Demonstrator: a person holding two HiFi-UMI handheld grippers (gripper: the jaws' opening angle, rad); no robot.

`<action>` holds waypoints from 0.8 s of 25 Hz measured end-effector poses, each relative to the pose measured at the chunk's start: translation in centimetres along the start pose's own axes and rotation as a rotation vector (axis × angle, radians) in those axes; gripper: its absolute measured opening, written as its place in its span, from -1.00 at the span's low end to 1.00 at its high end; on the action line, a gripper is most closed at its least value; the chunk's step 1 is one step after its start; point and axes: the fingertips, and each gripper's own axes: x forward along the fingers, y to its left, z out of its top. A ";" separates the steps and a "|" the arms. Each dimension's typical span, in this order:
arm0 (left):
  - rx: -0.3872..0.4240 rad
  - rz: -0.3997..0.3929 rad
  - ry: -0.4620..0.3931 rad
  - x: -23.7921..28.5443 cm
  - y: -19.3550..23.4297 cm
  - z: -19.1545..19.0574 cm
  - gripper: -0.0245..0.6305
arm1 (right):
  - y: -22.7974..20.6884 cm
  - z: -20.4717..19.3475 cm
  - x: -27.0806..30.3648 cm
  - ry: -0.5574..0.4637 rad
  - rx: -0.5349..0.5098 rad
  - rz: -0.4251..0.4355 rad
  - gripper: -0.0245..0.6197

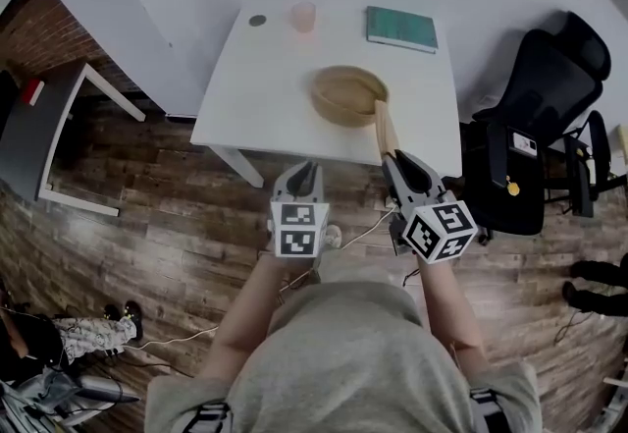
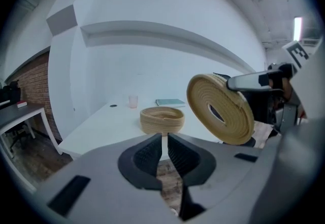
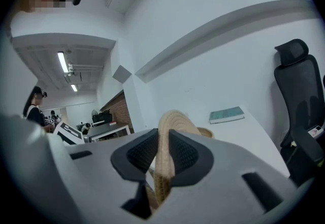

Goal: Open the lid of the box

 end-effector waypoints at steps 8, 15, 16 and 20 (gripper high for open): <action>-0.054 -0.018 -0.017 -5.9 -2.5 -0.9 -0.86 | 3.1 -1.4 -4.6 -0.001 0.015 0.045 -0.71; -0.087 -0.002 -0.043 -11.2 -3.5 -1.9 -0.87 | 6.2 -2.8 -8.0 0.001 0.017 0.091 -0.71; -0.092 -0.002 -0.047 -11.7 -3.7 -2.0 -0.87 | 6.4 -3.0 -8.4 0.001 0.017 0.096 -0.71; -0.107 -0.001 -0.071 -13.7 -4.2 -2.0 -0.87 | 7.4 -3.4 -9.6 -0.002 0.018 0.116 -0.71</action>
